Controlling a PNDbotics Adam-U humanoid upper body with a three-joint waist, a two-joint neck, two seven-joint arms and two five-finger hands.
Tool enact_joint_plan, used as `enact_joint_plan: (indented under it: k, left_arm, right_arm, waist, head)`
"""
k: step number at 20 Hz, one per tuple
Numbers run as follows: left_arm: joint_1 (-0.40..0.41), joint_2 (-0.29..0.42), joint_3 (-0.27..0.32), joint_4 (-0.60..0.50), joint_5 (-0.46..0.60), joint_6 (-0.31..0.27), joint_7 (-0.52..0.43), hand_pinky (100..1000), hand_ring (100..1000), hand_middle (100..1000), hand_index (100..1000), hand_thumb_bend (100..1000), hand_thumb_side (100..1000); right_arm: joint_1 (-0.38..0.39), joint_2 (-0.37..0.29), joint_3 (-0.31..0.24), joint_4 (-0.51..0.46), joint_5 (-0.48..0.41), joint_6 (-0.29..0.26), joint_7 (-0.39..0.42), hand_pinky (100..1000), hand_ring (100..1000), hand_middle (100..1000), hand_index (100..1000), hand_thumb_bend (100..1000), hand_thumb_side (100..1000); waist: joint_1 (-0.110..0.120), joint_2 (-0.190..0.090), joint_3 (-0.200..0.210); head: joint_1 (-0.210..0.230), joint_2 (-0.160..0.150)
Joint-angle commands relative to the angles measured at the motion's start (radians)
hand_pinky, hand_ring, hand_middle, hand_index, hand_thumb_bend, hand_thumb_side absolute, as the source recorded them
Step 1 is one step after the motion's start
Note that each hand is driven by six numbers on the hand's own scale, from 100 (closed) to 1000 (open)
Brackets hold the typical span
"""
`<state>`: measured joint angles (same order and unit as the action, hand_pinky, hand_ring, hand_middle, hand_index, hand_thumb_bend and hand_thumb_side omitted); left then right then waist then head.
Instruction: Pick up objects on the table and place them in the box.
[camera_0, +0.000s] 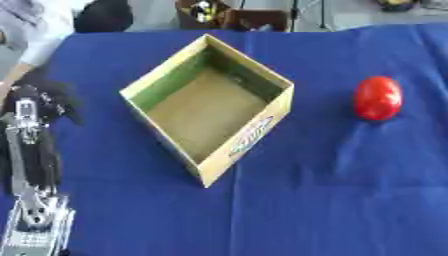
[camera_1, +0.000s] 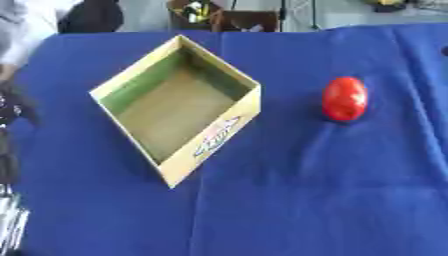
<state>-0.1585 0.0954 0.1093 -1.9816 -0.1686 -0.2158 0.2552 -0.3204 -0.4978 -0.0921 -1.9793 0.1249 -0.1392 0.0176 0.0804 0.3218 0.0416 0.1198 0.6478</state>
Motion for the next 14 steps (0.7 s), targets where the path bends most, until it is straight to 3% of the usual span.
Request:
enact_joint_plan:
  k: [1,9,14]
  left_arm:
    - [-0.004,0.006,0.004,-0.018,0.000,0.000,-0.003,299,458,514,782,100,930]
    - [-0.005,0.007,0.000,-0.018,0.002,0.000,-0.008,299,458,515,782,100,930]
    - [-0.003,0.011,-0.004,-0.018,0.005,0.000,-0.013,299,459,515,782,100,929]
  right_arm:
    - [-0.009,-0.024,-0.008,-0.021,-0.004,-0.002,0.005,745,841,564,783,452,740]
    - [-0.030,-0.040,-0.006,-0.021,0.000,-0.003,0.004,747,842,576,790,447,747]
    - [-0.123,-0.131,0.023,-0.020,0.048,0.013,0.017,751,842,609,806,434,765]
  waist:
    - [-0.003,-0.014,0.001]
    - [-0.005,-0.013,0.002]
    - [-0.006,-0.020,0.007]
  head:
    - [0.001,-0.010]
    - [-0.002,-0.007]
    - [-0.015,0.000]
